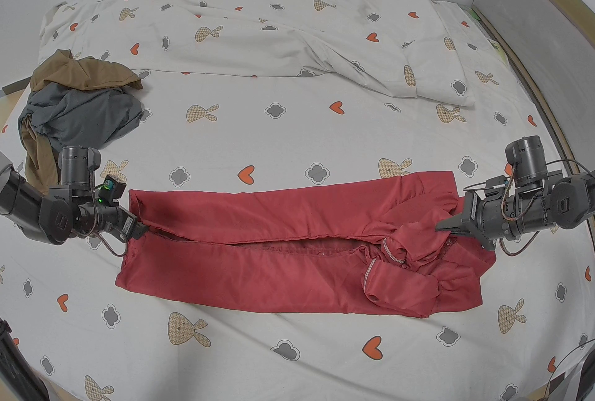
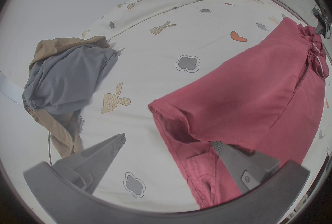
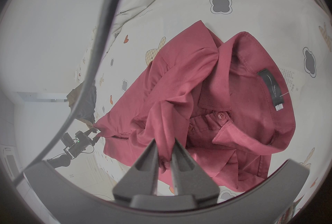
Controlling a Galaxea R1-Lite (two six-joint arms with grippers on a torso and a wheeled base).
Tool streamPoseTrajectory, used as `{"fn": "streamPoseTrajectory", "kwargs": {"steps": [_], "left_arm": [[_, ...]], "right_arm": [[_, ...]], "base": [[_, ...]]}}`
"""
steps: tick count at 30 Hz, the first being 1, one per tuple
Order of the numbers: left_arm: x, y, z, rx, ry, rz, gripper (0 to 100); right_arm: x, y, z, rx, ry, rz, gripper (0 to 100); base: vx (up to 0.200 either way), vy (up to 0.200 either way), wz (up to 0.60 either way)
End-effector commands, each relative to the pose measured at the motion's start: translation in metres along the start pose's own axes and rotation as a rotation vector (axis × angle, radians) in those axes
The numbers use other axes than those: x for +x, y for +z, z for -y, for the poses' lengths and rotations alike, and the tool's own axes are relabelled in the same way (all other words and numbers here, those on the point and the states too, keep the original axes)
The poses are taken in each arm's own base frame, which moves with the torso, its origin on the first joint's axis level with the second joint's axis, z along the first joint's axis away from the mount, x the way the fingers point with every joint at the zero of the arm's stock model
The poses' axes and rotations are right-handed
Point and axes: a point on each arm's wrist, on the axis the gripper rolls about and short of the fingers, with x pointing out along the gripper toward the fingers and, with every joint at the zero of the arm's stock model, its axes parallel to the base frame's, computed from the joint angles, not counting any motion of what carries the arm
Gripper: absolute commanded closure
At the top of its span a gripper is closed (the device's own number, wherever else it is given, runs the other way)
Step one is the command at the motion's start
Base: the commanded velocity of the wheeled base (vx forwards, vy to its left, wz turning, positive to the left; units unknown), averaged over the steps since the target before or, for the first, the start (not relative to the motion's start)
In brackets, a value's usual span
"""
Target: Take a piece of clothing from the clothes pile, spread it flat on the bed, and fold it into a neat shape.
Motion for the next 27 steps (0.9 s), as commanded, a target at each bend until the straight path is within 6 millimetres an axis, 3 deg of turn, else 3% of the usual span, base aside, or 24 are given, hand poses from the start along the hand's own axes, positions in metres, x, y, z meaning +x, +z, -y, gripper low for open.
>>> {"fn": "streamPoseTrajectory", "kwargs": {"steps": [1,6,9,13,16,18,19,20,23,27], "left_arm": [[-0.017,-0.003,-0.011,-0.014,0.035,0.012,0],[-0.024,-0.008,-0.019,-0.031,0.060,0.009,0],[-0.035,-0.012,-0.036,-0.066,0.088,0.029,0],[-0.057,-0.017,-0.053,-0.129,0.083,0.091,0],[-0.074,-0.019,-0.053,-0.173,0.052,0.137,0],[-0.099,-0.019,-0.048,-0.243,0.006,0.208,0],[-0.099,-0.019,-0.048,-0.243,0.006,0.208,0],[-0.116,-0.018,-0.043,-0.309,-0.038,0.260,0],[-0.135,-0.016,-0.037,-0.392,-0.108,0.325,0],[-0.154,-0.013,-0.031,-0.522,-0.166,0.373,0]], "right_arm": [[0.005,0.000,0.000,-0.001,-0.004,-0.010,0],[0.007,-0.001,0.001,-0.001,-0.013,-0.013,0],[0.000,-0.001,0.005,-0.009,-0.021,0.006,0],[-0.035,0.005,0.003,-0.091,-0.010,0.103,0],[-0.050,-0.003,-0.002,-0.170,0.002,0.130,0],[-0.068,-0.016,-0.010,-0.298,0.018,0.154,0],[-0.068,-0.016,-0.010,-0.298,0.018,0.154,0],[-0.069,-0.029,-0.017,-0.402,0.011,0.145,0],[-0.059,-0.044,-0.023,-0.526,-0.061,0.124,0],[-0.029,-0.064,-0.034,-0.694,-0.261,0.104,0]], "base": [[0.000,0.000,0.00],[0.000,0.000,0.00],[0.000,0.000,0.00],[0.000,0.000,0.00],[0.000,0.000,0.00],[0.000,0.000,0.00],[0.000,0.000,0.00],[0.000,0.000,0.00],[0.000,0.000,0.00],[0.000,0.000,0.00]]}}
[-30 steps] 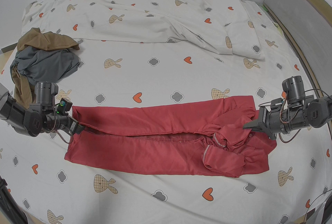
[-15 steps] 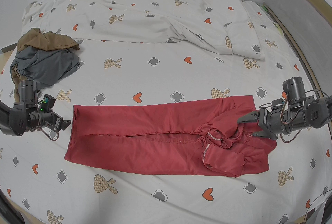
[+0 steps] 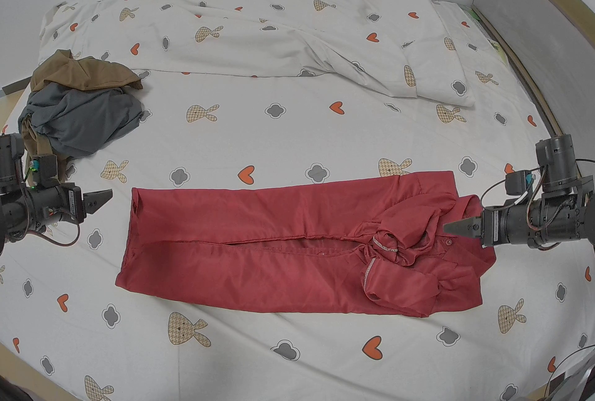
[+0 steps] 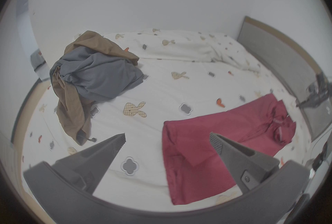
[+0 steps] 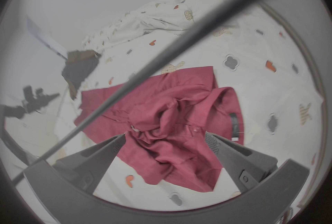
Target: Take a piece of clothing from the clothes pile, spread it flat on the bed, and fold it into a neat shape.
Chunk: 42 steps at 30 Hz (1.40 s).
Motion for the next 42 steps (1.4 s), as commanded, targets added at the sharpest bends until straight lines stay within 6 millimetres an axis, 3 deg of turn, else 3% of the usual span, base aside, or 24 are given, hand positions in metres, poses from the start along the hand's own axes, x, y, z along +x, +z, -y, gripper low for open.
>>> {"fn": "streamPoseTrajectory", "kwargs": {"steps": [1,2,3,5,7,12,18,27,42], "left_arm": [[-0.040,0.009,0.017,-0.110,-0.070,0.100,0],[-0.040,0.009,0.017,-0.110,-0.070,0.100,0],[-0.046,0.014,0.019,-0.194,-0.084,0.113,0],[-0.046,0.018,0.020,-0.211,-0.092,0.116,0],[-0.049,0.021,0.021,-0.248,-0.097,0.101,0],[-0.049,0.021,0.021,-0.254,-0.097,0.089,0],[-0.050,0.020,0.022,-0.252,-0.097,0.089,0],[-0.047,0.018,0.022,-0.251,-0.103,0.077,0],[-0.049,0.017,0.023,-0.251,-0.103,0.079,0]], "right_arm": [[0.012,-0.023,-0.034,-0.216,-0.102,-0.050,0],[0.012,-0.023,-0.034,-0.216,-0.102,-0.050,0],[0.040,-0.030,-0.048,-0.310,-0.199,-0.034,0],[0.050,-0.031,-0.050,-0.339,-0.225,-0.018,0],[0.073,-0.031,-0.050,-0.412,-0.267,0.021,0],[0.093,-0.030,-0.048,-0.485,-0.274,0.038,0],[0.090,-0.025,-0.047,-0.530,-0.292,0.052,0],[0.050,-0.002,-0.053,-0.502,-0.337,0.197,0],[0.058,-0.015,-0.047,-0.604,-0.350,0.118,0]], "base": [[0.000,0.000,0.00],[0.000,0.000,0.00],[0.000,0.000,0.00],[0.000,0.000,0.00],[0.000,0.000,0.00],[0.000,0.000,0.00],[0.000,0.000,0.00],[0.000,0.000,0.00],[0.000,0.000,0.00]]}}
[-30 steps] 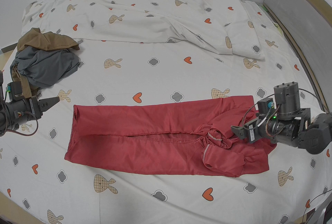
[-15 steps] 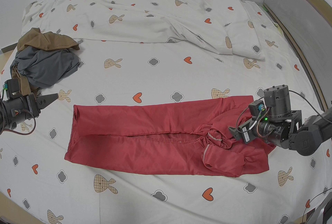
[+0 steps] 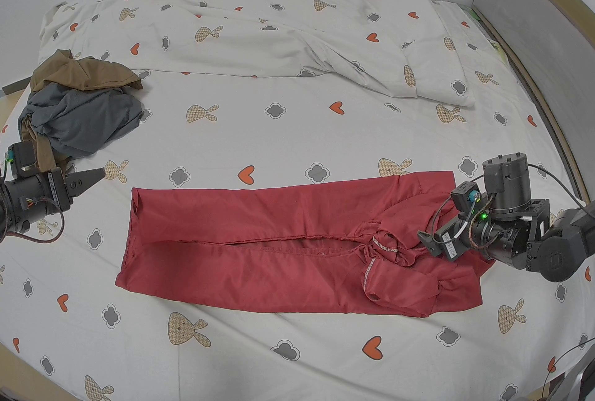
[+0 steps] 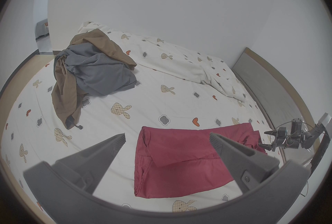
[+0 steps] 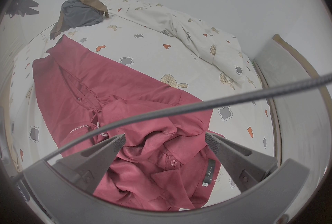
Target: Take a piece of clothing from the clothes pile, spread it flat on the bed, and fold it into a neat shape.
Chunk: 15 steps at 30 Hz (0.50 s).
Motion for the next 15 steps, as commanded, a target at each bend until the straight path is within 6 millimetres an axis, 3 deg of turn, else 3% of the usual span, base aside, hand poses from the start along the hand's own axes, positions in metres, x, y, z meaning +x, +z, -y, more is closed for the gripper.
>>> {"fn": "streamPoseTrajectory", "kwargs": {"steps": [1,9,15], "left_arm": [[0.001,0.000,0.000,-0.002,0.001,-0.002,0],[0.001,-0.001,0.000,-0.002,0.001,-0.003,0],[0.001,-0.001,-0.001,-0.003,0.001,-0.005,0]], "right_arm": [[0.001,-0.002,-0.002,-0.005,0.007,-0.008,0],[0.028,-0.013,-0.014,-0.025,0.027,-0.083,0],[0.040,-0.006,-0.016,-0.017,0.023,-0.071,0]], "base": [[0.000,0.000,0.00],[0.000,0.000,0.00],[0.000,0.000,0.00]]}}
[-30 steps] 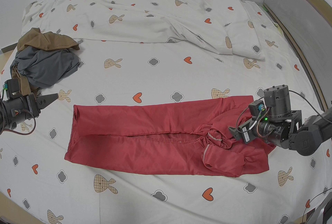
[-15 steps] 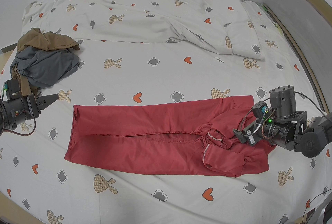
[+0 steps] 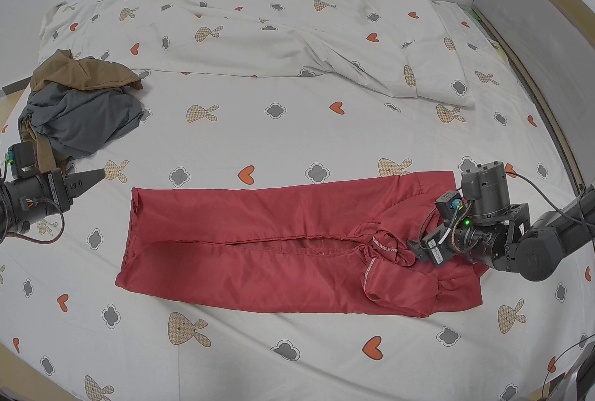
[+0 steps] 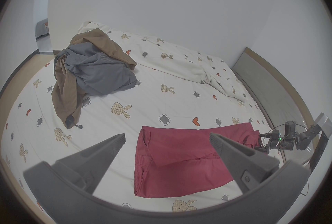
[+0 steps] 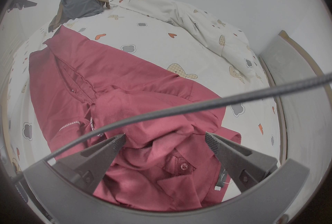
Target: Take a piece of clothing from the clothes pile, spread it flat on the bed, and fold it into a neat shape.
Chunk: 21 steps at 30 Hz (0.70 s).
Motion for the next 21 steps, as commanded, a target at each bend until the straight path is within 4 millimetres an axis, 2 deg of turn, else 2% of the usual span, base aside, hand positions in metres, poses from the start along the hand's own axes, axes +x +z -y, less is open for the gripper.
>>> {"fn": "streamPoseTrajectory", "kwargs": {"steps": [1,7,12,13,16,21], "left_arm": [[0.001,0.000,0.000,-0.002,0.001,-0.002,0],[0.002,-0.002,-0.001,-0.004,0.002,-0.011,0],[0.002,-0.003,-0.001,-0.004,0.002,-0.011,0],[0.002,-0.003,-0.001,-0.004,0.002,-0.011,0],[0.002,-0.003,-0.001,-0.004,0.002,-0.011,0],[0.002,-0.003,-0.001,-0.005,0.002,-0.014,0]], "right_arm": [[0.012,0.001,-0.004,-0.005,0.004,-0.014,0],[0.013,0.014,0.000,0.009,-0.011,0.027,0],[0.018,0.012,0.000,0.009,-0.011,0.017,0],[0.018,0.012,0.000,0.009,-0.011,0.016,100],[0.026,0.006,-0.004,0.002,-0.003,-0.011,100],[0.026,0.005,-0.005,-0.001,0.001,-0.016,100]], "base": [[0.000,0.000,0.00],[0.000,0.000,0.00],[0.000,0.000,0.00],[0.000,0.000,0.00],[0.000,0.000,0.00],[0.000,0.000,0.00]]}}
